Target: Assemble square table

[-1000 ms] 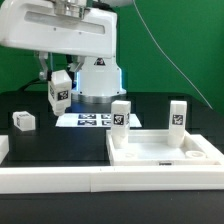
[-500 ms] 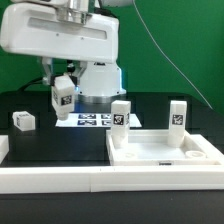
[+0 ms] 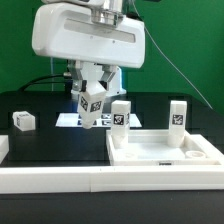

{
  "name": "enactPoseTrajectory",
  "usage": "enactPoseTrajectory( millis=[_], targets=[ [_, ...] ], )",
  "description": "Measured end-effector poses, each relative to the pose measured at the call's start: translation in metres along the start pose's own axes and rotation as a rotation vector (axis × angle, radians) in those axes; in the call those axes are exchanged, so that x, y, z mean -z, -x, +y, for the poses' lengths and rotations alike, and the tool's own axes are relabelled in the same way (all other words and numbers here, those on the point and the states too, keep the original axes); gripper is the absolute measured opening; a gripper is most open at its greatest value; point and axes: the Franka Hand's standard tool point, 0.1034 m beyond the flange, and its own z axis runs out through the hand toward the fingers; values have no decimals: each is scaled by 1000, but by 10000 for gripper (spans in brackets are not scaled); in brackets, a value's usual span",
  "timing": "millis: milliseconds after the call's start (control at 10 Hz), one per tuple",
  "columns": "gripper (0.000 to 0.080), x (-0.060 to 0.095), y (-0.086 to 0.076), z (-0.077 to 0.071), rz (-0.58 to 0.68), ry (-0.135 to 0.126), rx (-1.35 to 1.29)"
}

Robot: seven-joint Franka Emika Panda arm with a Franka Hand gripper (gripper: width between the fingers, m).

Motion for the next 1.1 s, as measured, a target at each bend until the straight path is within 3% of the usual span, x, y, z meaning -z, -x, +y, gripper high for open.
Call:
enactPoseTrajectory(
  millis=[400,500,600,800,1000,1100],
  targets=[
    [324,-2,-2,-5,2,-9,-5],
    [324,1,-11,-10,13,-9,-3],
    [324,4,-17,-7,49,1,20],
    [324,7,-11,7,120,70,32],
    [324,5,-4,11,129,84,26],
    [324,4,-10,4,134,76,-7]
  ],
)
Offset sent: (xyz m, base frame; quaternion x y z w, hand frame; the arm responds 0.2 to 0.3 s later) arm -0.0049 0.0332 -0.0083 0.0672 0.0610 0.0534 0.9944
